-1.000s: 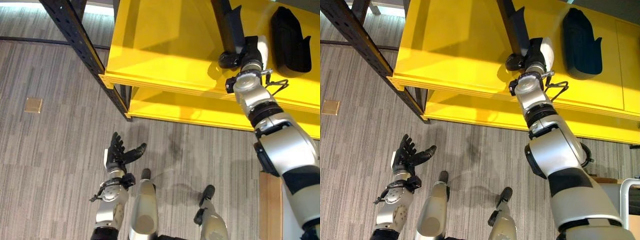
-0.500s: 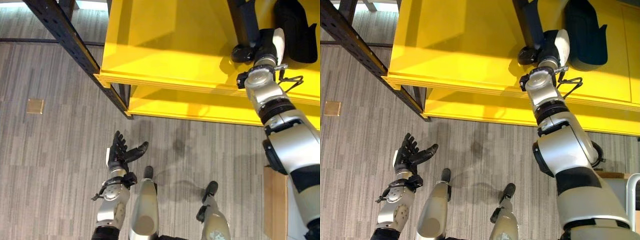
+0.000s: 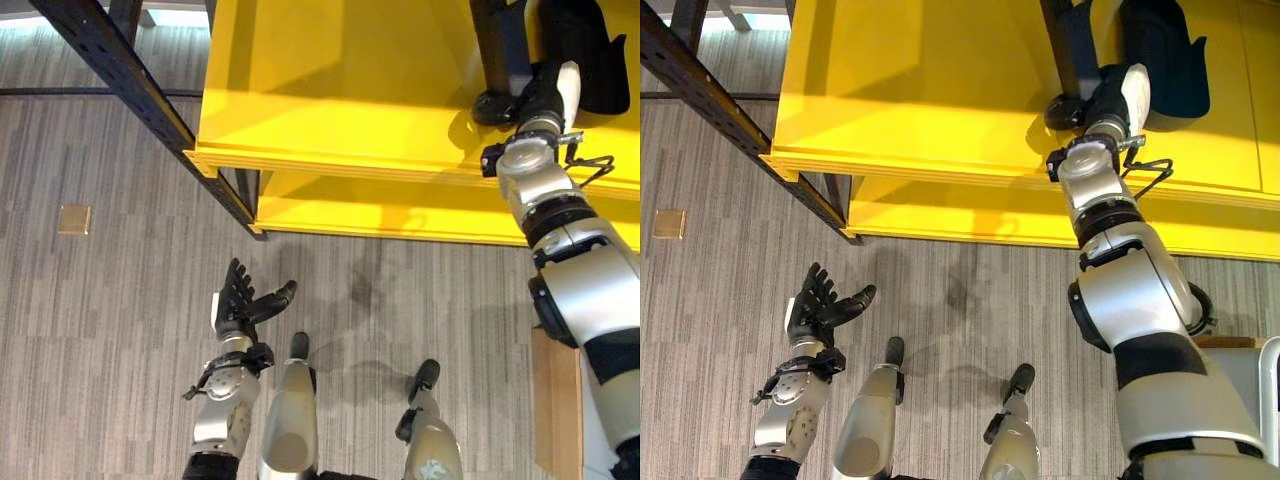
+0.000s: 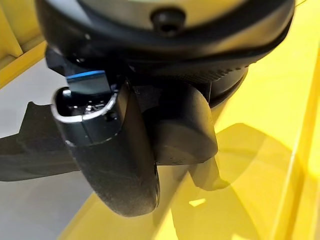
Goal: Move parts from the plastic box to the shelf.
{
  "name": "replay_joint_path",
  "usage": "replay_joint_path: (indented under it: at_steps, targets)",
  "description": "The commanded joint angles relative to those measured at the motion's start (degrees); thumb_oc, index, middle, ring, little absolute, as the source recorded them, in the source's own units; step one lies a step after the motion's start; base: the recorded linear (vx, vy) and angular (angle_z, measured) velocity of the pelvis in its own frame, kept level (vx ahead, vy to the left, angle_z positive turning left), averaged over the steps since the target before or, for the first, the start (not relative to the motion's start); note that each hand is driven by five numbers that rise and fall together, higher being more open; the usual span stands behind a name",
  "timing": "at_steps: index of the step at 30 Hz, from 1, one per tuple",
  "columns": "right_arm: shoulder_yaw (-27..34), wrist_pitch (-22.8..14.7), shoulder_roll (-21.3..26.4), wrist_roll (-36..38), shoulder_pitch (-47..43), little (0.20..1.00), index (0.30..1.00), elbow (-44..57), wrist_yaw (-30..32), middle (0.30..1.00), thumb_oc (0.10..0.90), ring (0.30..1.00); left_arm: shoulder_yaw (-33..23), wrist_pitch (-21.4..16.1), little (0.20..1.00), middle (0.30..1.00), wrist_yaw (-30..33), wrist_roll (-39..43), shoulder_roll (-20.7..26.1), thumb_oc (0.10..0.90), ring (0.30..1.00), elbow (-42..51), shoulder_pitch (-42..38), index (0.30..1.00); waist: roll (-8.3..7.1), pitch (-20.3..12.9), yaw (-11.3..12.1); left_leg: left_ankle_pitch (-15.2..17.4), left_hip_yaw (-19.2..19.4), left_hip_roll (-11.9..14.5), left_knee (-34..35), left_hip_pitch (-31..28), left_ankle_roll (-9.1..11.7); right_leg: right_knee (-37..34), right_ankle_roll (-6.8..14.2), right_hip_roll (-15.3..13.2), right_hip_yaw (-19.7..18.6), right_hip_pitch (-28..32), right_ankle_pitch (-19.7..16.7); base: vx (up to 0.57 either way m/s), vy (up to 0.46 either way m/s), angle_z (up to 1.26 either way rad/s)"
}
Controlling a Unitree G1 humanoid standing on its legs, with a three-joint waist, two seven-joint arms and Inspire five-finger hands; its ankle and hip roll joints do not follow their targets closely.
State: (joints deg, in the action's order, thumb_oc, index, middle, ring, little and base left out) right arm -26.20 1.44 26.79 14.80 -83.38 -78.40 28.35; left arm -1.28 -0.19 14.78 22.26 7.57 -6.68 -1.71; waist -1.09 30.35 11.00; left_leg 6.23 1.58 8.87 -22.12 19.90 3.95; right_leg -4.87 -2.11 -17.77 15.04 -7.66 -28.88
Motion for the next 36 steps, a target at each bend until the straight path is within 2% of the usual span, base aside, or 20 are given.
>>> replay_joint_path:
  at_steps: [1, 6, 19, 28, 31, 36]
  targets:
    - [-6.4, -2.2, 4.7, 1.7, -10.9, 1.0, 1.0, -0.4, 0.9, 1.0, 0.9, 1.0, 1.7, -5.5, 1.0, 1.0, 0.5, 0.3, -2.9, 0.9, 1.0, 11.9, 0.2, 1.0, 6.13, -0.6, 1.8, -8.1, 6.2, 1.1, 27.1, -15.9, 2.2, -0.1, 7.2, -2.6, -0.3, 9.1, 17.7, 0.0, 0.0, 0.0]
    - [-6.5, -2.2, 3.7, 3.0, -10.3, 1.0, 1.0, -0.1, -0.6, 1.0, 0.9, 1.0, 1.1, -5.8, 1.0, 1.0, 0.5, 0.1, -3.3, 0.9, 1.0, 11.7, 0.0, 1.0, 5.84, -0.6, 1.4, -8.0, 6.4, 1.2, 27.1, -16.3, 2.3, -0.1, 7.2, -2.4, -0.5, 9.2, 17.7, 0.0, 0.0, 0.0]
    - [-4.0, -3.0, 0.1, 2.3, -8.7, 1.0, 1.0, 4.8, 1.1, 1.0, 0.9, 1.0, 0.3, -5.6, 1.0, 1.0, 0.5, 0.0, -3.3, 0.9, 1.0, 12.1, 1.0, 1.0, 4.89, -0.6, 0.6, -7.8, 6.5, 1.6, 27.1, -16.6, 2.2, -0.1, 7.0, -1.6, -0.7, 9.1, 17.9, 0.0, 0.0, 0.0]
    - [1.2, -3.2, -3.0, 0.0, -3.9, 1.0, 1.0, 17.0, 3.8, 1.0, 0.9, 1.0, -0.5, -5.3, 1.0, 1.0, 1.0, -0.4, -3.0, 0.9, 1.0, 11.8, 1.3, 1.0, 4.07, -0.6, -0.3, -7.8, 6.7, 1.6, 27.1, -16.8, 2.1, -0.1, 6.9, -1.2, -1.1, 8.9, 17.9, 0.0, 0.0, 0.0]
    - [4.3, -2.3, -5.5, -3.9, -0.7, 1.0, 1.0, 27.0, 5.1, 1.0, 0.9, 1.0, -0.6, -5.0, 1.0, 1.0, 0.9, -0.7, -2.6, 0.9, 1.0, 11.8, 1.8, 1.0, 3.56, -0.6, -0.8, -7.9, 6.9, 1.7, 27.1, -17.3, 2.0, -0.1, 6.8, -1.1, -1.4, 9.1, 17.9, 0.0, 0.0, 0.0]
    - [6.1, -0.5, -7.4, -10.8, 1.8, 1.0, 1.0, 37.0, 5.7, 1.0, 0.9, 1.0, -0.7, -4.5, 1.0, 1.0, 1.1, -1.2, -1.6, 0.9, 1.0, 12.1, 2.3, 1.0, 3.17, -0.6, -1.1, -7.8, 7.0, 1.6, 27.1, -17.9, 2.0, -0.1, 6.7, -1.0, -1.4, 9.7, 17.9, 0.0, 0.0, 0.0]
